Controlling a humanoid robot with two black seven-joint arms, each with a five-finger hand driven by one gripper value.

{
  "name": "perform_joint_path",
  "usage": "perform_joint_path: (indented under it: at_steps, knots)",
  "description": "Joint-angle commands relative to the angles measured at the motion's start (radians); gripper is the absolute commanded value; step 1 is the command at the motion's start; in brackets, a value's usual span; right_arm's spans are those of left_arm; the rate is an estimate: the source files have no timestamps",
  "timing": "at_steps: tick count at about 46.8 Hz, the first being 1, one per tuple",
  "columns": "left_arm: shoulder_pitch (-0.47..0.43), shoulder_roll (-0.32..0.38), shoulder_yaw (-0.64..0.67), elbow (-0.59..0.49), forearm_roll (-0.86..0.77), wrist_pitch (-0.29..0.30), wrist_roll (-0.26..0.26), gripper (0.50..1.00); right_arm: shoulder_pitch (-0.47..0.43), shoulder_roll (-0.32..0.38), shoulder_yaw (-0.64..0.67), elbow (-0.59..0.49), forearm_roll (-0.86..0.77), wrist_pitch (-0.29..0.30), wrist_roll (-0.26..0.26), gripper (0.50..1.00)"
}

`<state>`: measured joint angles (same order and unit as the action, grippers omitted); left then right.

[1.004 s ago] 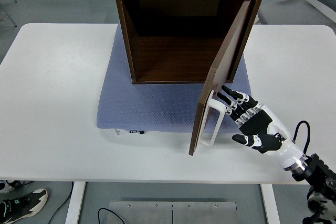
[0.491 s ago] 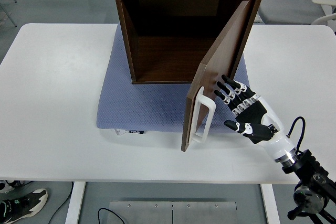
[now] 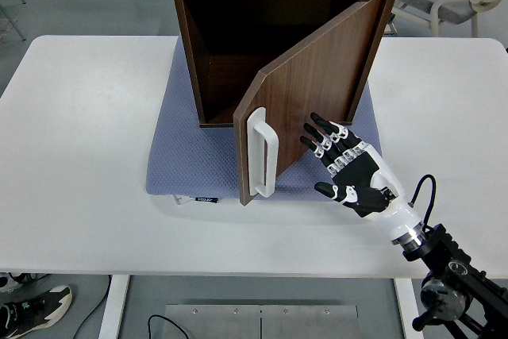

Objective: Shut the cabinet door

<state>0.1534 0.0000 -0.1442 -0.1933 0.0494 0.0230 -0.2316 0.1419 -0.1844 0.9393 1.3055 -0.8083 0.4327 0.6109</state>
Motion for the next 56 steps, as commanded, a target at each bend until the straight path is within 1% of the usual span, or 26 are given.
perform_joint_path:
  at_steps: [1,15,25,30,38,46,56]
  knots:
    - [0.0,0.0,0.0,0.0,0.001,0.0,0.0,1.0,0.001,0.008,-0.004,-0.008,0.0,-0.005,0.0,1.0]
    - [0.0,0.0,0.0,0.0,0.0,0.0,0.0,1.0,0.024,0.019,-0.007,-0.026,0.0,-0.006,0.0,1.0]
    - [0.0,0.0,0.0,0.0,0.0,0.0,0.0,1.0,0.039,0.043,-0.007,-0.054,0.0,-0.017,0.0,1.0]
    - [0.0,0.0,0.0,0.0,0.0,0.0,0.0,1.0,0.047,0.049,-0.007,-0.064,0.0,-0.038,0.0,1.0]
    - [0.0,0.0,0.0,0.0,0.0,0.0,0.0,1.0,0.074,0.06,-0.019,-0.077,0.001,-0.045,0.0,1.0]
    - [0.0,0.0,0.0,0.0,0.0,0.0,0.0,1.0,0.091,0.069,-0.022,-0.098,0.001,-0.074,0.0,1.0]
    - [0.0,0.0,0.0,0.0,0.0,0.0,0.0,1.0,0.117,0.074,-0.028,-0.111,0.006,-0.091,0.0,1.0]
